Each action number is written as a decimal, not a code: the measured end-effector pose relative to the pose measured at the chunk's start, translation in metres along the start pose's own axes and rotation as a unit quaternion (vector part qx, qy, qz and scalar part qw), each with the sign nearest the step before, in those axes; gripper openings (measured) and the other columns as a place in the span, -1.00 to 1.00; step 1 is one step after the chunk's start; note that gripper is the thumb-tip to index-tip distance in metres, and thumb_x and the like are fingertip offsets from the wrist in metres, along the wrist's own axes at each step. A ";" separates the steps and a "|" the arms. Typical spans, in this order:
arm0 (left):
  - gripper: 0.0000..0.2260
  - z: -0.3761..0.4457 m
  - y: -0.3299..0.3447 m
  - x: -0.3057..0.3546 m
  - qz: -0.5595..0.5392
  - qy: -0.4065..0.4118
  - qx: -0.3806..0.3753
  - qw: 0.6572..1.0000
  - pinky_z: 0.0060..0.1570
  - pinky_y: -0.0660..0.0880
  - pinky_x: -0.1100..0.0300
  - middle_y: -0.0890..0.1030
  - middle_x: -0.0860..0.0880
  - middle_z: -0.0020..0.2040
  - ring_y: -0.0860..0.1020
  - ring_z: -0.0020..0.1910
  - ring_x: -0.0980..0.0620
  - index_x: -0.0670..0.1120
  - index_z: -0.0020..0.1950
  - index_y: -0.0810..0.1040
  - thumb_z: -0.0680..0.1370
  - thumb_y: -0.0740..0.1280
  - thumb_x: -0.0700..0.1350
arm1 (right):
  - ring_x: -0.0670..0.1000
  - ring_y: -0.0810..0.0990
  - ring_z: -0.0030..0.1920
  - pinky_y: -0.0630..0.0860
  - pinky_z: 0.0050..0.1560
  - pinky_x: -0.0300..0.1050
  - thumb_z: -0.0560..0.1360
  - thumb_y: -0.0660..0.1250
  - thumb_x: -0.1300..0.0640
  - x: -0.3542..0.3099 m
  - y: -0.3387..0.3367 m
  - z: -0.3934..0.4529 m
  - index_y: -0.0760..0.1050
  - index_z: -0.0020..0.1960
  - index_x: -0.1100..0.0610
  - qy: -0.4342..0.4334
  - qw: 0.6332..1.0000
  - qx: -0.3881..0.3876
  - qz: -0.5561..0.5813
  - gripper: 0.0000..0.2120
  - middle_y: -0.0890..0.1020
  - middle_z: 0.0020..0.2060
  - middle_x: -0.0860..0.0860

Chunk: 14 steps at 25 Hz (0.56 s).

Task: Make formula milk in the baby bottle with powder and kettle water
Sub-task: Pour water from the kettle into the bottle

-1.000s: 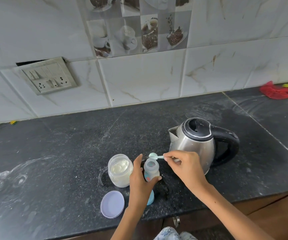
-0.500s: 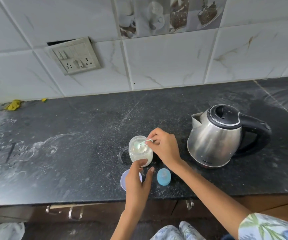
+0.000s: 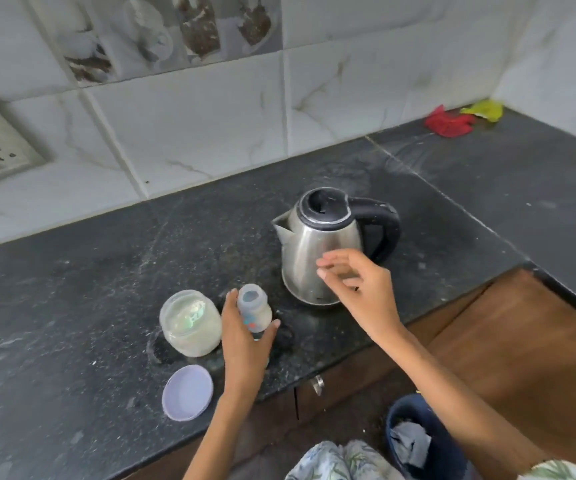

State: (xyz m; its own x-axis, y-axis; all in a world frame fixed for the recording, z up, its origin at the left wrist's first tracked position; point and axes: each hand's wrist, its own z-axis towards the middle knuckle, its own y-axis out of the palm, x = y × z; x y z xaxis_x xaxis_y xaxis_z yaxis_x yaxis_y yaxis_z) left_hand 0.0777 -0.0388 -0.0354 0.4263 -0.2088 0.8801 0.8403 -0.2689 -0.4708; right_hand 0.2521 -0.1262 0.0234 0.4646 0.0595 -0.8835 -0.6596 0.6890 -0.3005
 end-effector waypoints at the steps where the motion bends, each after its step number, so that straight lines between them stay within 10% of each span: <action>1: -0.23 0.005 0.003 0.001 -0.001 -0.015 0.005 1.000 0.29 0.23 0.26 0.33 -0.07 0.45 0.30 0.42 -0.02 -0.15 0.48 0.18 0.38 0.52 -0.19 | -0.08 0.67 -0.04 0.64 -0.07 -0.07 0.49 0.45 0.18 0.000 -0.015 0.008 0.62 0.05 0.16 -0.057 0.997 0.022 -0.044 -0.84 0.70 -0.04 -0.04; 7: -0.29 0.027 0.016 0.004 -0.014 -0.096 0.084 0.992 0.05 0.43 0.10 0.55 -0.18 0.22 0.53 0.16 -0.17 -0.15 0.39 0.28 0.34 0.55 -0.23 | 0.02 0.54 0.22 0.52 0.21 -0.12 0.49 0.42 0.02 0.033 -0.073 0.084 0.52 0.24 0.19 -0.212 0.944 -0.008 -0.254 -0.61 0.56 0.21 0.07; 14: -0.54 0.031 0.034 0.021 -0.017 -0.084 0.154 0.984 0.01 0.46 0.15 0.60 0.00 -0.01 0.54 -0.04 0.01 -0.05 0.09 0.47 0.29 0.59 -0.18 | -0.17 0.64 0.08 0.52 0.14 -0.24 0.32 0.54 -0.02 0.060 -0.084 0.127 0.55 0.23 0.04 -0.097 0.977 -0.189 -0.020 -0.49 0.67 0.08 -0.12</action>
State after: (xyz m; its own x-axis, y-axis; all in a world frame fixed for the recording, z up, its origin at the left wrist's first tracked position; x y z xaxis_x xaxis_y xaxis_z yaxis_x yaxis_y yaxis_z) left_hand 0.1253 -0.0234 -0.0309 0.4242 -0.0395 0.9047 0.9055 0.0303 -0.4232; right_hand 0.4099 -0.0885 0.0416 0.5738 0.1989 -0.7945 -0.7925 0.3795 -0.4773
